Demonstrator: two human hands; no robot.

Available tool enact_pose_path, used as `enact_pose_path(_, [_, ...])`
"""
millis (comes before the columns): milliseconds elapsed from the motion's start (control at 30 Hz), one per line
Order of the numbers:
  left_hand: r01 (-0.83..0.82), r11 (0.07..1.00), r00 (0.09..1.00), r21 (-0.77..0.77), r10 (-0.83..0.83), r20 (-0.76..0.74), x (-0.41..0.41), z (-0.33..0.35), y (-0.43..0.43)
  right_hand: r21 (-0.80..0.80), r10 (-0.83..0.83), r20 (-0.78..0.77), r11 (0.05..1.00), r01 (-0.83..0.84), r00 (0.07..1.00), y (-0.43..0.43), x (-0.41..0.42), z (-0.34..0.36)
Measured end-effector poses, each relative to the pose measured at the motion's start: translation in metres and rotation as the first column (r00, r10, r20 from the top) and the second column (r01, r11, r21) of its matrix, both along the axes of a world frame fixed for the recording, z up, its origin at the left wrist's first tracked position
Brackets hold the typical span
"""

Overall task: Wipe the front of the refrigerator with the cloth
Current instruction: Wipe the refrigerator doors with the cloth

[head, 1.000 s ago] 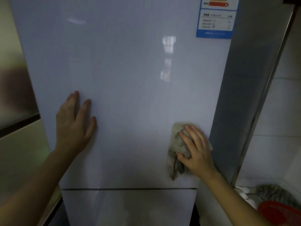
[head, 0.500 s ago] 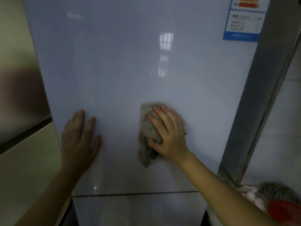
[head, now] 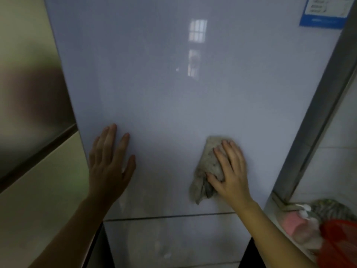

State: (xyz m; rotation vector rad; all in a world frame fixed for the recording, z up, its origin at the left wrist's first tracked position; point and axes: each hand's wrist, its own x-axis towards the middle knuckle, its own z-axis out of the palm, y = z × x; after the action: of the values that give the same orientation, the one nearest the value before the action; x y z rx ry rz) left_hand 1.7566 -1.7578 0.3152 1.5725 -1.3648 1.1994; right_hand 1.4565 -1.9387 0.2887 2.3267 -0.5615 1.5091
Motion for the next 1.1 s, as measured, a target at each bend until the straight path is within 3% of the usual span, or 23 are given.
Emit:
enact_pose_path(167, [-0.012, 1.0, 0.999, 0.023, 0.011, 0.049, 0.007, -0.002, 0.002, -0.056, 0.091, 0.159, 0.995, -0.083, 0.983, 0.016, 0.055, 0.057])
enact_pose_path(367, [-0.066, 0.997, 0.993, 0.031, 0.063, 0.096, 0.013, -0.012, 0.005, -0.186, 0.138, 0.046, 0.974, -0.127, 0.989, 0.031, 0.094, 0.028])
enact_pose_path(600, [-0.071, 0.997, 0.994, -0.038, 0.074, 0.081, 0.008, -0.04, -0.003, -0.242, 0.102, -0.098, 0.962, -0.123, 0.99, 0.001, 0.033, -0.042])
enact_pose_path(767, [-0.063, 0.995, 0.996, -0.074, 0.067, 0.058, 0.004, -0.053, -0.005, -0.203, 0.045, 0.017, 0.978, -0.04, 0.999, -0.013, 0.002, -0.023])
enact_pose_path(933, [-0.052, 0.99, 0.991, -0.128, 0.068, 0.119, 0.013, -0.058, -0.006, -0.155, 0.087, 0.2, 0.986, -0.056, 0.976, 0.008, 0.046, 0.032])
enact_pose_path(1100, [-0.097, 0.986, 0.98, -0.134, 0.118, 0.161, 0.029, -0.089, -0.002, -0.219, 0.136, 0.079, 0.969, -0.116, 0.988, 0.038, 0.095, 0.011])
